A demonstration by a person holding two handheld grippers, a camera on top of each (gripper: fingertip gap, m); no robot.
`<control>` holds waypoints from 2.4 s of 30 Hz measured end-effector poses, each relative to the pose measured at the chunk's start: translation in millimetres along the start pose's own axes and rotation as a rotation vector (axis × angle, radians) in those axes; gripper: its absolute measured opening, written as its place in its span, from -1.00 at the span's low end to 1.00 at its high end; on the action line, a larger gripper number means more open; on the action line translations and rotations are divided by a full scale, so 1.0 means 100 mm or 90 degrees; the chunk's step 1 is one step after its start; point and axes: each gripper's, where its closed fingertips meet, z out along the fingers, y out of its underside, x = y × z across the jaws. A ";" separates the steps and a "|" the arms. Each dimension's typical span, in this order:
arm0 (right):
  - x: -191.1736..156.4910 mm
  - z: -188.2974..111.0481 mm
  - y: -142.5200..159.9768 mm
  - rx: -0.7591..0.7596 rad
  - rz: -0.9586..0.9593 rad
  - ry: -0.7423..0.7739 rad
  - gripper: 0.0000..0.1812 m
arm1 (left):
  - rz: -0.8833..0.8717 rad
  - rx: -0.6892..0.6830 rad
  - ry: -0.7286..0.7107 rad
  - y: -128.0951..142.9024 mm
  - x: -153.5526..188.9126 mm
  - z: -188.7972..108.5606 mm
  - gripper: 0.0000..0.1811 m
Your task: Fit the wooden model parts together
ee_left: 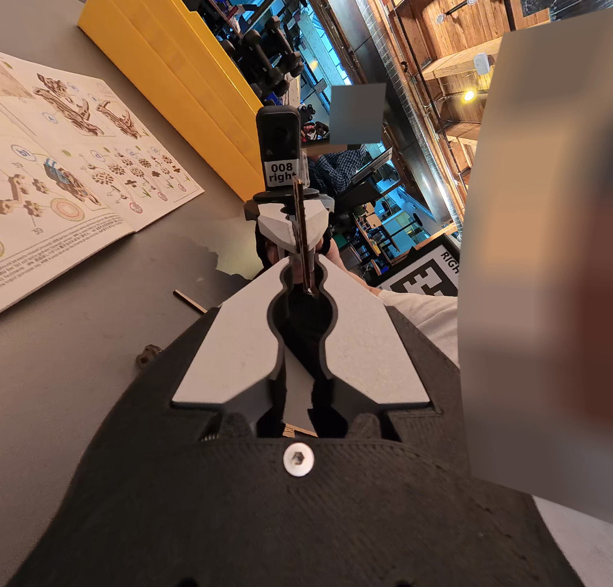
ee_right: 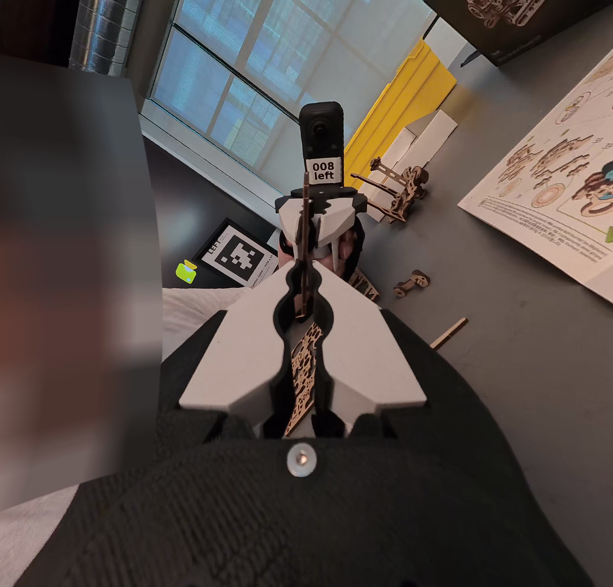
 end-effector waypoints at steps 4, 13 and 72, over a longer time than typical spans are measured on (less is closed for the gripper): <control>0.00 0.00 0.00 0.000 0.000 -0.001 -1.00 | -0.001 0.002 0.001 -0.01 0.00 0.00 -0.91; 0.02 0.04 0.05 -0.019 -0.019 0.018 -1.00 | -0.002 -0.021 0.001 0.06 -0.01 0.06 -0.85; 0.22 0.05 0.17 -0.079 -0.042 0.117 -1.00 | 0.087 -0.011 -0.151 0.16 -0.21 0.14 -1.00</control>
